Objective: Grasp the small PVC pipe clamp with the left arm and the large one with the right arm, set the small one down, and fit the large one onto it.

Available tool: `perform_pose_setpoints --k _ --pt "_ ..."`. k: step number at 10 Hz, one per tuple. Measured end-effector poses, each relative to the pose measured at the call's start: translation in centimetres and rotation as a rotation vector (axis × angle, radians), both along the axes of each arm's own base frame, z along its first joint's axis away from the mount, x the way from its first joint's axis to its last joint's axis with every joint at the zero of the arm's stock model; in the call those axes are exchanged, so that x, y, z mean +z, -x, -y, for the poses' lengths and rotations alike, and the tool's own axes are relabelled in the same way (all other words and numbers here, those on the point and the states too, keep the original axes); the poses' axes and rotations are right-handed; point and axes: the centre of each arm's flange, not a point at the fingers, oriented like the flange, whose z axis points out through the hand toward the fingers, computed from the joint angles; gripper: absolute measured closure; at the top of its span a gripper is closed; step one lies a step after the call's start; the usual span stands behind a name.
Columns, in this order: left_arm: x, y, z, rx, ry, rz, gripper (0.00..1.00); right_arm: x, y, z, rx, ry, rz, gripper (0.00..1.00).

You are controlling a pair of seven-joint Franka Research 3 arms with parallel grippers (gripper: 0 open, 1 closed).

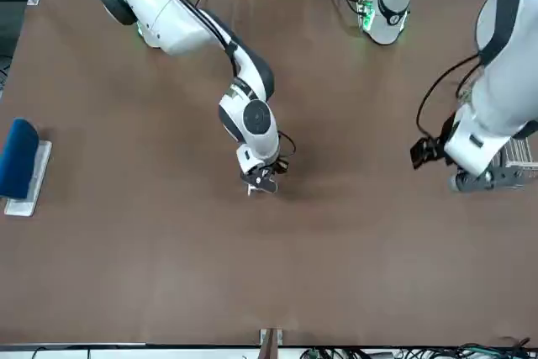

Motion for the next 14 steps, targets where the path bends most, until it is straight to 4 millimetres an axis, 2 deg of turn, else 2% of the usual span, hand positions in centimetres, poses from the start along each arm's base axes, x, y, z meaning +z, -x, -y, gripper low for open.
perform_pose_setpoints --k 1,2,5,8,9,14 --pt "1.8 1.5 -0.1 -0.006 -0.004 0.003 0.11 -1.1 0.1 -0.3 -0.005 0.002 0.002 0.91" --pt "2.7 2.4 -0.4 -0.002 0.003 0.003 0.11 -1.9 0.5 -0.6 -0.009 0.006 0.000 0.91" --pt "1.4 2.1 -2.3 0.001 0.015 -0.030 0.09 -3.3 1.5 -1.6 -0.006 0.024 0.015 0.91" --pt "1.4 2.3 -1.8 -0.023 0.016 -0.031 0.07 -4.2 1.4 -1.3 -0.011 0.039 0.019 0.91" --pt "1.7 2.4 -1.8 -0.023 0.016 -0.027 0.01 -4.3 1.3 -1.2 -0.013 0.041 0.020 0.91" --pt "2.4 2.7 -2.3 -0.016 0.015 -0.014 0.00 -4.4 1.0 -0.9 -0.021 0.045 0.021 0.91"
